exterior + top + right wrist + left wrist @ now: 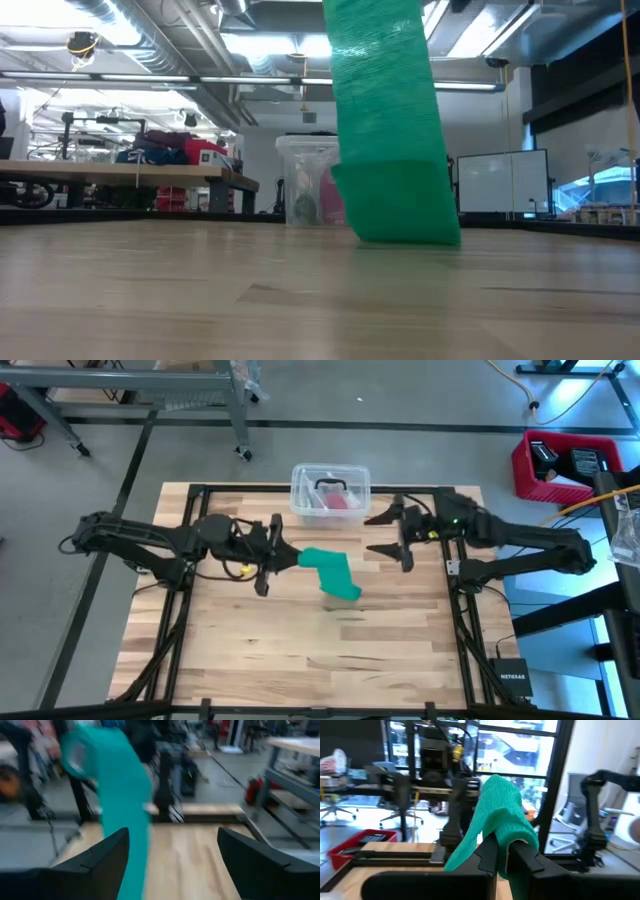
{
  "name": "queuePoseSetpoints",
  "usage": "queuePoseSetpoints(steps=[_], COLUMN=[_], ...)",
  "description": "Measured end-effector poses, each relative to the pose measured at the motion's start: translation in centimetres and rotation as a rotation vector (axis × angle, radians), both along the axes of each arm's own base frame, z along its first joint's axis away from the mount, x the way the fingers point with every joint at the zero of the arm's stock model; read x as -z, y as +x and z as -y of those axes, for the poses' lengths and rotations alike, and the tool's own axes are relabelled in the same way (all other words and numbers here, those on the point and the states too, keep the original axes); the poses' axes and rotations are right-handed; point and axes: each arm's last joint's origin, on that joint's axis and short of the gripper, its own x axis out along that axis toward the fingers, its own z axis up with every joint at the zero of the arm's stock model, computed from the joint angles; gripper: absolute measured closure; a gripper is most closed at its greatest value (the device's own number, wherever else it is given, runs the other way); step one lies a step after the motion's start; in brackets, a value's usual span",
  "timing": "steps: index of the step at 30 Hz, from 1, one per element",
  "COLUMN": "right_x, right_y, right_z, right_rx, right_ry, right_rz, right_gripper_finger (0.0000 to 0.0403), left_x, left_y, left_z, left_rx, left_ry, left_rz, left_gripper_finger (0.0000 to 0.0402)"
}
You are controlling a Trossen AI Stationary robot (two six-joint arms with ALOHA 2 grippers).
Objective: Roll bandage
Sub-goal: Roll the green bandage
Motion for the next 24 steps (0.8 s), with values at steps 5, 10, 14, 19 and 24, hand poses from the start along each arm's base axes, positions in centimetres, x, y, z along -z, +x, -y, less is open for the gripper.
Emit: queuePoseSetpoints(steps=[5, 10, 14, 19, 24], right_x=[1.1, 1.7, 2.0, 3.2, 3.8], right_y=[3.1, 4.7, 5.6, 7.4, 8.8], right_z=[-0.9, -1.4, -1.3, -1.1, -0.9], right_rx=[-0.061, -0.043, -0.013, 0.047, 0.079], right_ry=[0.014, 0.016, 0.018, 0.007, -0.067], right_rz=[0.067, 0.032, 0.027, 0.028, 0.078], right_gripper_finger=[0.0100, 0.0100, 0.0100, 0.0100, 0.0134], left_x=[0.1, 0.1, 0.1, 0.0, 0.0], left_y=[0.1, 0.1, 0.2, 0.2, 0.2], left_z=[-0.8, -1.4, -1.9, -2.1, -2.0], left_rx=[-0.045, -0.087, -0.125, -0.134, -0.129], left_ry=[0.008, 0.010, 0.020, 0.027, 0.026], left_rz=[-0.006, -0.011, -0.009, 0.001, 0.000], left_gripper_finger=[0.0385, 0.0385, 0.0385, 0.0385, 0.0385])
